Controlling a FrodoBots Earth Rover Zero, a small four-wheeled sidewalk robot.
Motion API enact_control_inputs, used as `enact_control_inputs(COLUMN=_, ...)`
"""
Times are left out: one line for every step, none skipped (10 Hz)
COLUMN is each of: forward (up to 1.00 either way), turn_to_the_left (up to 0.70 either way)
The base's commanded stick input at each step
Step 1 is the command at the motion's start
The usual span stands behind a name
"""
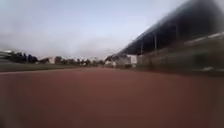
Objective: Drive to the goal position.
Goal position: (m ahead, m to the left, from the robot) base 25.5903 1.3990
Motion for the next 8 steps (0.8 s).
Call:
enact_control_inputs(forward=0.7, turn_to_the_left=0.0)
enact_control_inputs(forward=0.7, turn_to_the_left=0.0)
enact_control_inputs(forward=0.7, turn_to_the_left=0.0)
enact_control_inputs(forward=0.7, turn_to_the_left=0.0)
enact_control_inputs(forward=0.7, turn_to_the_left=0.0)
enact_control_inputs(forward=0.7, turn_to_the_left=0.0)
enact_control_inputs(forward=0.7, turn_to_the_left=0.0)
enact_control_inputs(forward=0.7, turn_to_the_left=0.0)
